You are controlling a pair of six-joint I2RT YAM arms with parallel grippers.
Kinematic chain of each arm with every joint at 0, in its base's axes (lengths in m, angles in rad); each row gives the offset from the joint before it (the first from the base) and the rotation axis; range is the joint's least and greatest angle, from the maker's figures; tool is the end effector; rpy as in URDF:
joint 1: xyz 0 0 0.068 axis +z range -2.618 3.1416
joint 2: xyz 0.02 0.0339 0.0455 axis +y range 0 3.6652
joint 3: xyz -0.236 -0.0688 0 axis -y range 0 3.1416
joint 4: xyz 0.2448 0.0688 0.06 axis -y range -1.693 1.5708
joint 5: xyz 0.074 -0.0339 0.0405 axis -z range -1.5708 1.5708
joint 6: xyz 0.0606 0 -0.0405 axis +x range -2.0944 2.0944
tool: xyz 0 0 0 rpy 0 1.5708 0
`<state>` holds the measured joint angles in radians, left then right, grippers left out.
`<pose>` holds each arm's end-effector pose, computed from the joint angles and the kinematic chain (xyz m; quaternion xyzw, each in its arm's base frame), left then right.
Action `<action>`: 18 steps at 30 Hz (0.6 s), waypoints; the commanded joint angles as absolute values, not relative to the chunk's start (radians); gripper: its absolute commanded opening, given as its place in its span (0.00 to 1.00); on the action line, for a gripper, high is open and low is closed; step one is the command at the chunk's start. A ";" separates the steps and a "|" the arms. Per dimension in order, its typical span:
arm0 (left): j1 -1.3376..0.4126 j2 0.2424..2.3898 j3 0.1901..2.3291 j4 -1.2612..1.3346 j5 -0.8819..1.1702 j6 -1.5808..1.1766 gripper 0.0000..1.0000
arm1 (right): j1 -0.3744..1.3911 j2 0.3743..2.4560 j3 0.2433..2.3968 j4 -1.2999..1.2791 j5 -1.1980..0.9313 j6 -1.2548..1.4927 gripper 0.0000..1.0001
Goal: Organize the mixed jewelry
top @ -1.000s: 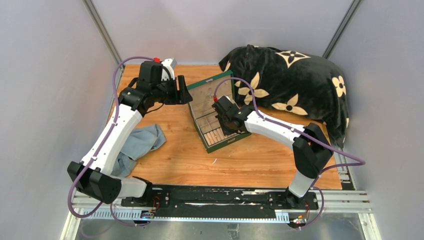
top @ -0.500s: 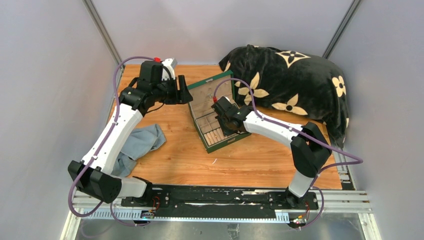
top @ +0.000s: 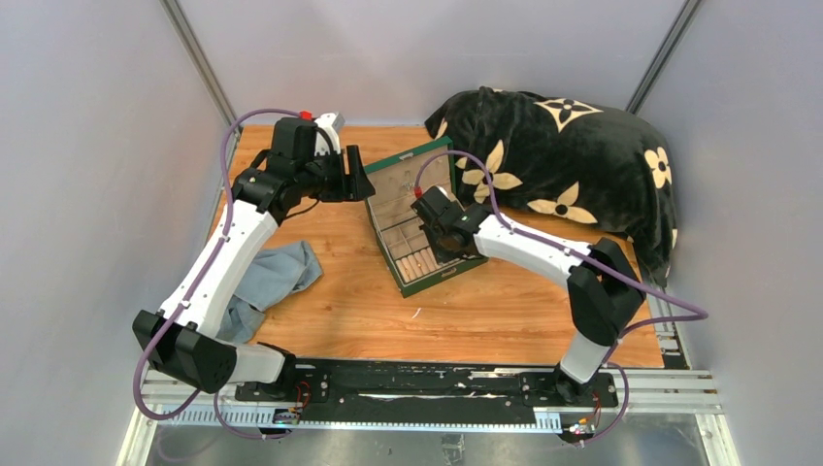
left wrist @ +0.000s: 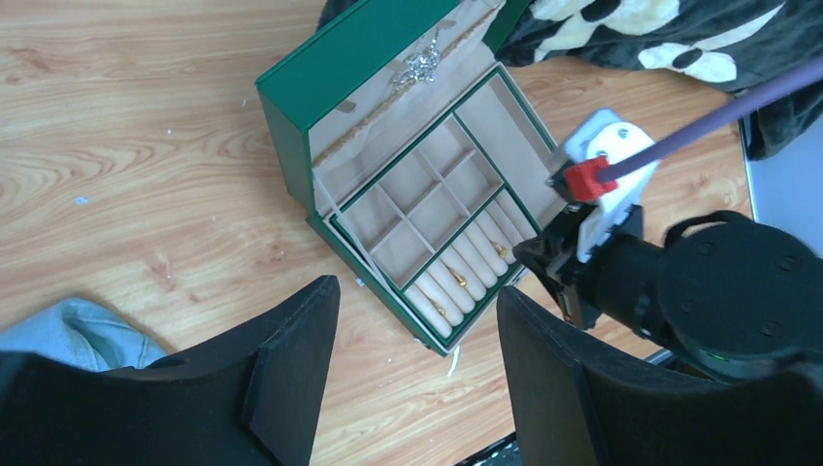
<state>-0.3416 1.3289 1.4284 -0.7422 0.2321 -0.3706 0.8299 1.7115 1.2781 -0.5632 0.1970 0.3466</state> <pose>0.2851 -0.1162 0.3469 0.0389 0.8889 -0.2520 0.3806 0.2605 0.2672 0.1868 -0.2014 0.9334 0.0779 0.2868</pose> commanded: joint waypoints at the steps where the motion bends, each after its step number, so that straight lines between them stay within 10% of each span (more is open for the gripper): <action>1: -0.339 1.328 1.462 -0.705 0.228 -0.371 0.66 | 0.822 1.591 1.367 -0.642 0.270 0.313 0.02; 18: -0.302 1.564 1.745 -0.707 0.138 -0.404 0.76 | 0.416 1.219 1.357 -0.713 0.142 0.324 0.47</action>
<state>-0.3168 1.4818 1.6459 -0.7116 0.1375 -0.4076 0.4519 1.2610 1.4048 -0.6464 0.2047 0.3019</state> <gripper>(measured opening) 0.761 0.448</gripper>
